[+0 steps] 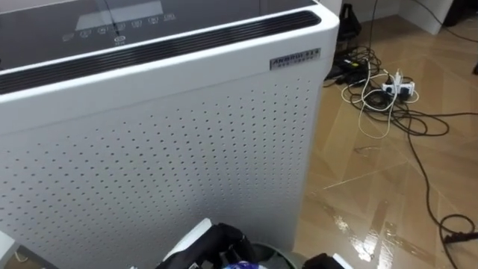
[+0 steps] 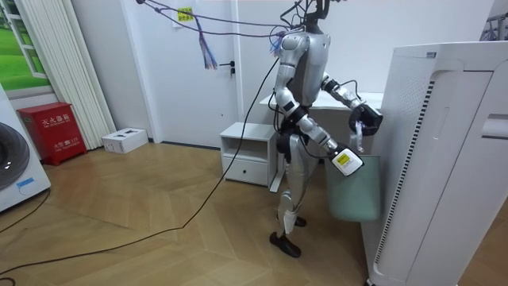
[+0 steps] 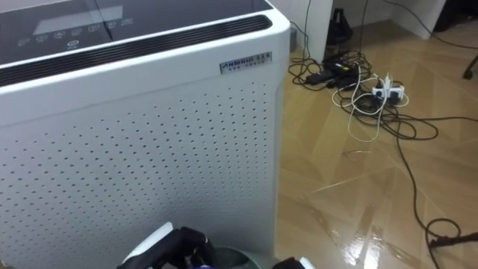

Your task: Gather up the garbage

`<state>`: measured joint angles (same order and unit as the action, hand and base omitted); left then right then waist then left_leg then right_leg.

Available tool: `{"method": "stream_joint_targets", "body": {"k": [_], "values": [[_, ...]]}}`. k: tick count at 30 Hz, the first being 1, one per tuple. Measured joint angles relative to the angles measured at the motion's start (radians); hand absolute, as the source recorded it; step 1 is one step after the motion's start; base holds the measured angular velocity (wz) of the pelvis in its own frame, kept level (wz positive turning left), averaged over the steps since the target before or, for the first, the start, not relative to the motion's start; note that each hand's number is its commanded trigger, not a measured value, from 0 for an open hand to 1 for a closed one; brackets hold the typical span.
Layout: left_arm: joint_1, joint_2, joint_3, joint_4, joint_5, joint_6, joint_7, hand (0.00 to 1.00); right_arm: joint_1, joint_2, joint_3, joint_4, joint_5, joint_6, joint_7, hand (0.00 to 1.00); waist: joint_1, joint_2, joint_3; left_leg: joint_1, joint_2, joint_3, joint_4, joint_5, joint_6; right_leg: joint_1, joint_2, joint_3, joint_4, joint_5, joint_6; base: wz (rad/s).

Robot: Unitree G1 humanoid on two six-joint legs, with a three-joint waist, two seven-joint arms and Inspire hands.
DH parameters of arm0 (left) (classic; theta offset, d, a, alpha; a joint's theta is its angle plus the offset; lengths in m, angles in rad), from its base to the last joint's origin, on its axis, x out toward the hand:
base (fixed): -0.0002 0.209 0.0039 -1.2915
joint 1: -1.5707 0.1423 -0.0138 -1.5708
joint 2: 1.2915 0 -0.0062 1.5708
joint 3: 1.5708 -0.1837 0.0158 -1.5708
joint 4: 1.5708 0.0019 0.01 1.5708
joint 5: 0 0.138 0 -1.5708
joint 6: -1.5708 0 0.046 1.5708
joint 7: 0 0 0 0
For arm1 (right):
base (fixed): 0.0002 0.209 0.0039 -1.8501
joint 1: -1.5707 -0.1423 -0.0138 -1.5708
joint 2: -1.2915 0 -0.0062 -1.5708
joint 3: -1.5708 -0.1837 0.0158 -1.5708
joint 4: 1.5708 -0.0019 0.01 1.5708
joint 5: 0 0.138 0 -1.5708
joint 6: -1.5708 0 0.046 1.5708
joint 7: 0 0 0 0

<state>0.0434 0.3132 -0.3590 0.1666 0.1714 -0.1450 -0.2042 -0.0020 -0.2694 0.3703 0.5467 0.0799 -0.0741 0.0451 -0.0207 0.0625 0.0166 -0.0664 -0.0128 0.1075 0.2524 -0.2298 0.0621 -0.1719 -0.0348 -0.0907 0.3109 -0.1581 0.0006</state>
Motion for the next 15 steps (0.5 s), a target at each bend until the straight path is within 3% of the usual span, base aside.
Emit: {"method": "stream_joint_targets", "body": {"k": [6,10,15], "values": [[-0.005,-0.040,0.002,0.116,0.041,-0.036,0.089,1.00,0.000,0.033,0.000,0.010,0.001,-0.021,-0.006,1.00,0.002,-0.010,0.0043,-0.046,0.001,0.008,0.015,0.001,-0.001,-0.053,-0.001,0.000,0.023,0.002,-0.001,-0.04],[-0.028,-0.069,0.001,0.218,0.081,-0.051,0.143,1.00,-0.005,0.062,0.000,0.051,0.002,-0.038,-0.011,1.00,0.001,-0.027,0.0125,-0.064,0.001,0.022,0.021,0.001,-0.002,-0.079,-0.004,-0.001,0.032,0.004,-0.006,-0.09],[-0.049,-0.092,0.001,0.305,0.103,-0.059,0.212,1.00,-0.030,0.076,0.000,0.146,0.002,-0.041,-0.011,1.00,0.002,-0.030,0.0121,-0.080,0.001,0.027,0.022,0.002,-0.001,-0.094,-0.007,-0.003,0.032,0.007,-0.006,-0.02]]}}
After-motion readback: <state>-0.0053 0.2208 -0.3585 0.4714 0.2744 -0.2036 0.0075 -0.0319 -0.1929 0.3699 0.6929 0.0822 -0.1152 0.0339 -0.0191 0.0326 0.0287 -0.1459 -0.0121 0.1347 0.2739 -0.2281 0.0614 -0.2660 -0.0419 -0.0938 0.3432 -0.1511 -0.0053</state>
